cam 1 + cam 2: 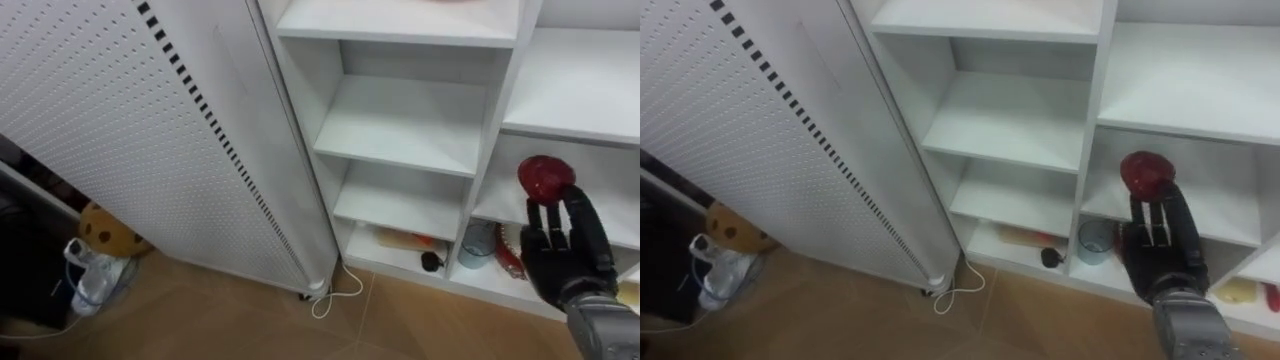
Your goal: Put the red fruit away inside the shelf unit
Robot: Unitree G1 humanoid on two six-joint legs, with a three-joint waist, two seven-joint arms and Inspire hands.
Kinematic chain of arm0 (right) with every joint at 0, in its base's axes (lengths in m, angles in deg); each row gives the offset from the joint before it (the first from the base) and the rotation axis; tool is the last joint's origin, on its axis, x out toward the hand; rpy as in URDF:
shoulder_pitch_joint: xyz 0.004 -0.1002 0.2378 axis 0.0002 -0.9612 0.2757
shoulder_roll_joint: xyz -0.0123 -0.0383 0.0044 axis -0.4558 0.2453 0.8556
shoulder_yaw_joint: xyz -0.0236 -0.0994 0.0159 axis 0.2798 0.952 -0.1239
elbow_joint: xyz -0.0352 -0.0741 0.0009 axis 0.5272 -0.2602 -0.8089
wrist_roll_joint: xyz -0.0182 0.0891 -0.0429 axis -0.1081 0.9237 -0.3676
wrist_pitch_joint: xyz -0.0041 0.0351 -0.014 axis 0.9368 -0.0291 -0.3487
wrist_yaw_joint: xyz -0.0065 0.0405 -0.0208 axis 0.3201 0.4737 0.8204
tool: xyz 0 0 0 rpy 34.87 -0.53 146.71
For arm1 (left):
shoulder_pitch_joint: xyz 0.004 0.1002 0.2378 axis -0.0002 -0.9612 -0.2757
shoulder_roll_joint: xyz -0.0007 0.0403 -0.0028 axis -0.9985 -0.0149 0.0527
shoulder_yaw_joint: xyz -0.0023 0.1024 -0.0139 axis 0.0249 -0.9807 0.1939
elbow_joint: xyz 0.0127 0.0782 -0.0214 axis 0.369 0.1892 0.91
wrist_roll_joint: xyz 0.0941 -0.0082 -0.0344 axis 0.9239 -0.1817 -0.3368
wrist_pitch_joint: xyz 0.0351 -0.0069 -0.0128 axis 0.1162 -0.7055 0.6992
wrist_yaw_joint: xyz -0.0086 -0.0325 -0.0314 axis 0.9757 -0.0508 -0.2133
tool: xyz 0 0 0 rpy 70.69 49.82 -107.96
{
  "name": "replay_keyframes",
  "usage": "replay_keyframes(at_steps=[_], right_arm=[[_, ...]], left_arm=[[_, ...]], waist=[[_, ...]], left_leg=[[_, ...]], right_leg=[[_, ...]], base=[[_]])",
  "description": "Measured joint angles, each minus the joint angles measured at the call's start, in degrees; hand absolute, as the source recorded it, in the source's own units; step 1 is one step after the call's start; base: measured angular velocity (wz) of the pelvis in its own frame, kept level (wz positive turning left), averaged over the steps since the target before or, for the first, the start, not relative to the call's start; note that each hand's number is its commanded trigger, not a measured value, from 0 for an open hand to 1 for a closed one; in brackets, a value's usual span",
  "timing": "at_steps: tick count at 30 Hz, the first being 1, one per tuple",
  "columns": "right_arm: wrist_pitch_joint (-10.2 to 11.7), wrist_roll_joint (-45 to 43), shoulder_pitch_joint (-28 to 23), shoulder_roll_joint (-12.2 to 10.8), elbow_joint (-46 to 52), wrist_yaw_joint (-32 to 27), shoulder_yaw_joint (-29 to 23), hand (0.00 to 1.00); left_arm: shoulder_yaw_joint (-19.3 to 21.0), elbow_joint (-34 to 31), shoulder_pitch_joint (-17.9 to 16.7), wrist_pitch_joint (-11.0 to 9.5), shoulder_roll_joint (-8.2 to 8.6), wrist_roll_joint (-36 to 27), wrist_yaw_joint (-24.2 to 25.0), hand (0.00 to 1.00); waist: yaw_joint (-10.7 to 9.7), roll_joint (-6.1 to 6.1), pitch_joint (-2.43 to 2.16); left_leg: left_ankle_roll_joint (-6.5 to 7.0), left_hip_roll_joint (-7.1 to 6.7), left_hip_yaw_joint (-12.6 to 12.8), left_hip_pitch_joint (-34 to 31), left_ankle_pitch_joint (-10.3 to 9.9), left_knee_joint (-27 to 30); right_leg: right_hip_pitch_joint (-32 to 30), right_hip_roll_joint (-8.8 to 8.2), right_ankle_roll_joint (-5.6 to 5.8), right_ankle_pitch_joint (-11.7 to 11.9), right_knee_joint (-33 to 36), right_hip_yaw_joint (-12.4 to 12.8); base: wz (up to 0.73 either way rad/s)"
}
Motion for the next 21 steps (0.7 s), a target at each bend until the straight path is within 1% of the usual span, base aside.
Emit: replay_keyframes(at_steps=[2, 3, 4, 6, 8, 10, 11, 12, 15, 16, 19, 21], right_arm=[[-0.05, -0.25, 0.26, 0.84, -0.04, -0.01, -0.05, 1.0], [-0.01, -0.49, 0.37, 1.23, -0.04, -0.08, -0.09, 0.38], [-0.01, -0.65, 0.37, 1.42, -0.04, -0.19, -0.09, 0.0], [0.31, -1.26, 0.92, 1.59, 0.03, -1.11, -0.1, 0.0], [0.68, -1.27, 1.43, 1.9, 0.03, -2.01, -0.57, 0.0], [0.97, -1.46, 2.88, 1.98, 0.04, -3.23, -0.62, 0.0], [1.59, -1.44, 3.8, 2.08, 0.05, -3.61, -0.62, 0.0], [1.79, -1.43, 4.34, 2.22, 0.05, -3.94, -0.9, 0.0], [2.14, -1.46, 4.82, 2.89, 0.05, -5.41, -2.7, 0.0], [2.8, -1.5, 4.99, 3.04, 0.08, -5.84, -2.81, 0.0], [3.88, -1.57, 5.08, 3.33, 0.16, -7.16, -2.84, 0.0], [3.91, -1.51, 5.26, 3.64, 0.16, -8.27, -2.87, 0.0]], left_arm=[[0.04, -0.13, -0.05, 0.01, -0.02, 0.03, -0.07, 0.0], [0.04, -0.66, -0.44, 0.03, -0.02, 0.05, -0.16, 0.0], [0.03, -1.0, -0.69, 0.03, -0.02, 0.05, -0.19, 0.0], [0.04, -2.83, -2.07, 0.05, -0.04, 0.08, -0.72, 0.0], [0.04, -3.38, -2.4, 0.1, -0.04, 0.79, -0.9, 0.0], [0.05, -3.97, -3.25, 0.11, 0.04, 1.38, -1.1, 0.0], [0.07, -4.25, -3.76, 0.09, 0.06, 1.85, -1.15, 0.0], [0.2, -4.27, -4.15, 0.08, 0.03, 2.35, -1.36, 0.0], [0.27, -4.28, -4.4, 0.11, -0.02, 2.53, -1.43, 0.0], [0.18, -4.4, -4.87, 0.13, 0.09, 2.53, -1.38, 0.0], [0.16, -4.58, -5.74, 0.16, 0.14, 3.48, -1.28, 0.0], [0.06, -4.59, -5.81, 0.16, 0.15, 4.12, -1.28, 0.0]], waist=[[-0.03, 0.04, -0.02], [-0.24, 0.05, -0.03], [-0.32, 0.05, -0.03], [-0.67, 0.14, -0.08], [-0.64, 0.2, -0.12], [-0.53, 0.18, -0.13], [-0.48, 0.26, -0.17], [-0.64, 0.39, -0.27], [-0.55, 0.43, -0.29], [-0.6, 0.43, -0.29], [-0.6, 0.47, -0.31], [-0.58, 0.5, -0.33]], left_leg=[[0.3, 0.11, -0.02, -0.28, -0.36, 0.76], [0.46, 0.12, -0.04, -0.41, -0.63, 1.25], [0.55, 0.12, -0.02, -0.44, -0.87, 1.69], [0.83, 0.12, 0.05, -0.68, -1.61, 2.82], [1.12, 0.05, 0.19, -0.86, -1.97, 3.56], [1.45, 0.17, 0.96, -1.02, -2.3, 4.01], [1.65, 0.16, 1.41, -1.11, -2.6, 4.5], [1.72, 0.11, 1.44, -1.12, -2.73, 4.73], [1.83, 0.22, 1.4, -1.32, -2.8, 5.17], [1.93, 0.27, 1.41, -1.34, -3.0, 5.52], [2.05, 0.44, 1.5, -1.33, -3.52, 6.36], [2.06, 0.45, 1.52, -1.35, -3.52, 6.38]], right_leg=[[0.0, 0.03, 0.11, -0.04, 0.21, -0.02], [0.0, 0.01, 0.26, -0.1, 0.45, 0.0], [0.01, -0.01, 0.36, -0.16, 0.73, 0.03], [-0.06, -0.03, 0.69, -0.42, 1.38, 0.23], [-0.24, -0.03, 0.96, -0.67, 1.93, 0.54], [-0.86, 0.05, 1.15, -0.7, 2.43, 1.44], [-1.18, -0.1, 1.26, -0.76, 2.97, 1.76], [-1.11, -0.17, 1.39, -0.83, 3.11, 1.75], [-0.97, -0.09, 1.53, -0.92, 3.19, 1.75], [-0.94, -0.09, 1.61, -0.98, 3.4, 1.79], [-0.86, -0.03, 1.77, -1.2, 3.92, 1.98], [-0.85, -0.05, 1.77, -1.21, 3.85, 1.95]], base=[[-0.04], [-0.03], [-0.04], [-0.05], [-0.03], [-0.12], [-0.09], [-0.05], [0.03], [0.0], [-0.03], [-0.02]])
